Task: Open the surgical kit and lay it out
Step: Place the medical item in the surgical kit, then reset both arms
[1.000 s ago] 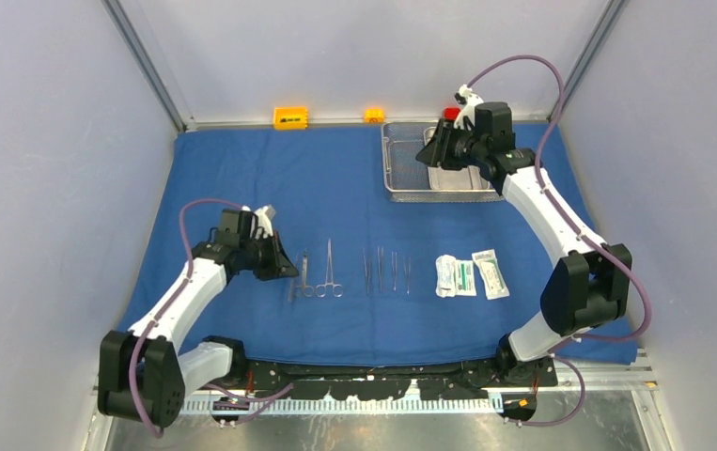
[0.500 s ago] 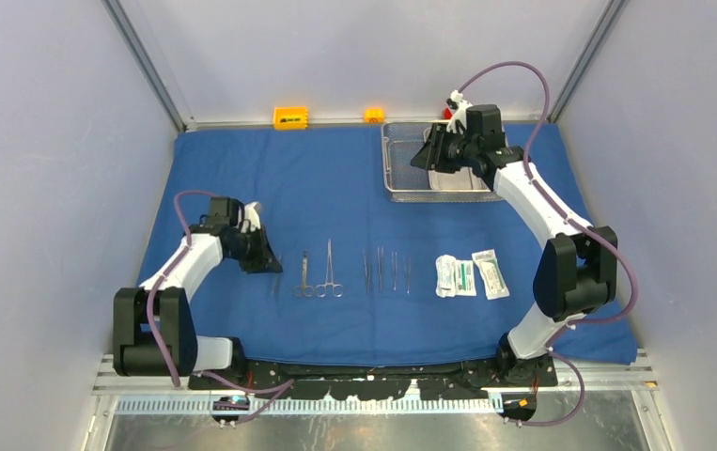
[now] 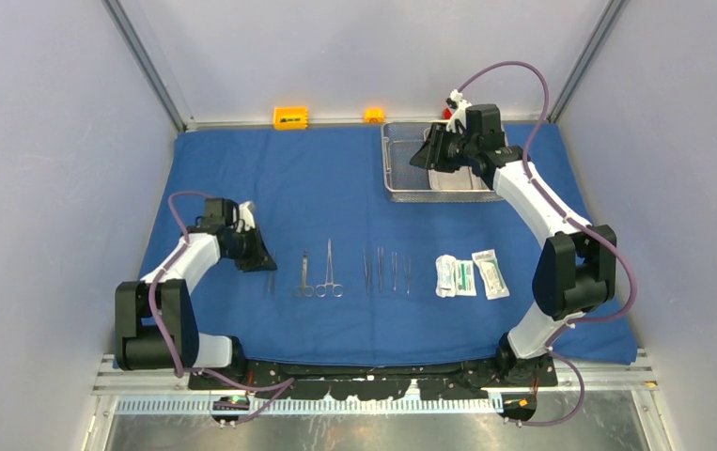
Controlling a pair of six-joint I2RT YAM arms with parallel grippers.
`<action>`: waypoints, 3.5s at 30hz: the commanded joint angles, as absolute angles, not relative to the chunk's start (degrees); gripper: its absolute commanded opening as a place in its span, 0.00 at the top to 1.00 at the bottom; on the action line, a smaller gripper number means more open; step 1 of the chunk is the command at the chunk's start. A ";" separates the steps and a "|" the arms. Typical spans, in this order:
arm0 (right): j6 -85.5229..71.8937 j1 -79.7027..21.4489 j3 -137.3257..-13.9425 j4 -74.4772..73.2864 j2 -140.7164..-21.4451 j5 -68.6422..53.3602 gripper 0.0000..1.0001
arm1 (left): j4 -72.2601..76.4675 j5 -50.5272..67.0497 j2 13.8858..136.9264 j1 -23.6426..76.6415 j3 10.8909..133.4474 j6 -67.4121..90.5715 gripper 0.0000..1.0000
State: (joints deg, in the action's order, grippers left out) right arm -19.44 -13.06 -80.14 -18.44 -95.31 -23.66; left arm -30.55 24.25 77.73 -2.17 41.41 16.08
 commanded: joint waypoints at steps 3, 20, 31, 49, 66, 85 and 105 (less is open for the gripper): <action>-18.61 -13.36 -80.70 -16.33 -93.27 -23.47 0.58 | -29.31 22.84 78.77 -4.45 42.01 15.05 1.00; -17.99 -13.32 -79.79 -16.42 -93.18 -23.20 0.58 | -34.40 20.66 83.46 -5.31 47.32 13.11 1.00; -17.87 -13.36 -80.68 -17.14 -94.10 -22.94 0.58 | -35.99 20.71 86.50 -5.87 49.00 13.42 1.00; -18.01 -13.31 -80.71 -17.34 -93.46 -22.70 0.58 | -38.74 18.07 88.81 -5.82 51.57 14.04 0.80; -17.99 -13.28 -80.52 -17.35 -93.31 -22.80 0.58 | -39.27 14.61 84.37 -0.99 52.62 13.61 0.69; -13.16 -13.29 -78.20 -17.75 -91.05 -20.83 0.58 | -45.17 1.87 83.70 9.56 59.61 0.31 0.47; -6.15 -6.42 -80.00 -31.90 -81.36 -14.58 0.19 | -25.58 0.44 67.92 10.64 64.54 -8.86 0.02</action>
State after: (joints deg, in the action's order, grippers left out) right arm -7.70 -9.76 -77.06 -27.35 -86.30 -16.64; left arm -31.99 1.37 68.42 10.61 58.98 -8.49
